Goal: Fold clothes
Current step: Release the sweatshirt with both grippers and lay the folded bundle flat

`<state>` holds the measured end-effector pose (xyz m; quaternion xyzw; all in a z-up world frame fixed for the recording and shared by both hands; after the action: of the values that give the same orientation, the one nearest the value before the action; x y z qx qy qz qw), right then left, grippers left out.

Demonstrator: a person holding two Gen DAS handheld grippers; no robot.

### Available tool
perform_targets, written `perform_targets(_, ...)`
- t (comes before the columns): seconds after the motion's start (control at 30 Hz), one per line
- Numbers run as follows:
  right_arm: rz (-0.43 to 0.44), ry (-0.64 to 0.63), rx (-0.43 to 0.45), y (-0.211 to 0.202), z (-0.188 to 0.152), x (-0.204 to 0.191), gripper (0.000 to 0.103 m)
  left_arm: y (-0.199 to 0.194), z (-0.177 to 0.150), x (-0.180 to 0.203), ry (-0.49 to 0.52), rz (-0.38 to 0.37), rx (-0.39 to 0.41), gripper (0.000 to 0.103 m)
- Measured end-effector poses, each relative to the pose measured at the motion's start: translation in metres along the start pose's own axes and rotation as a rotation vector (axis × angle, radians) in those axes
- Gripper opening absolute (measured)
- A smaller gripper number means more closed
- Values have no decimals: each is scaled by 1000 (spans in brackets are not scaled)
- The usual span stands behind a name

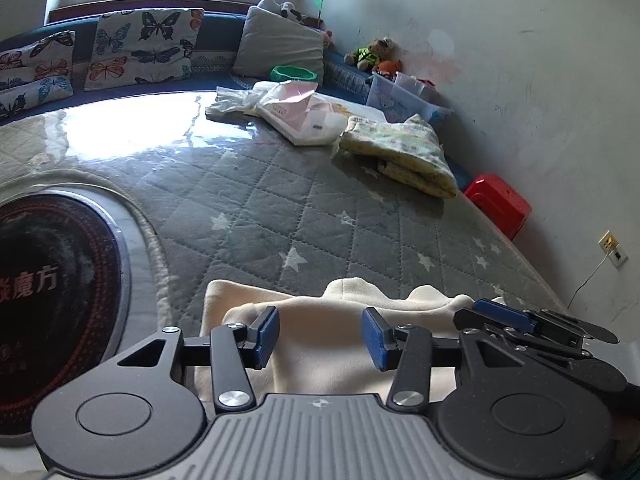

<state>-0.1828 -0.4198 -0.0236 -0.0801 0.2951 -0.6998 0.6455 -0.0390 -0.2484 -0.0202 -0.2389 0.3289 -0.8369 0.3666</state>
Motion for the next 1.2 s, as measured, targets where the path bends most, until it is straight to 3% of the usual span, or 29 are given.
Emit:
perform_targets(0.3,-16,-30,-17,17,-4,0,41,24,0,3,51,81,28,50)
perform_targets(0.43,-23,-57,2,10,-3,-6,51,22,-1,5,62,94,43,50)
perform_targets(0.73,-5,-104,15,-14,-13,-33,66,-4,-10,8,62,93,71,65)
perform_targets(1.2,-51,-211,18,-52,-54,-65,79,-47,-62,-7,92,140,111,70)
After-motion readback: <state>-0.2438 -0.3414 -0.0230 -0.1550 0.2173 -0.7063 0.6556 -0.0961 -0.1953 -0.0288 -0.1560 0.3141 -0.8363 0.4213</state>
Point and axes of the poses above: each gripper's, at about its wrist camera, not at the fingertips, and y roughly the way its jaws point, x to its right, z to its top, the point moved 5 cm from there along y, roughly the way its jaws point, and after that the axes turned 11 degrees about z, right-handed, at the moved point
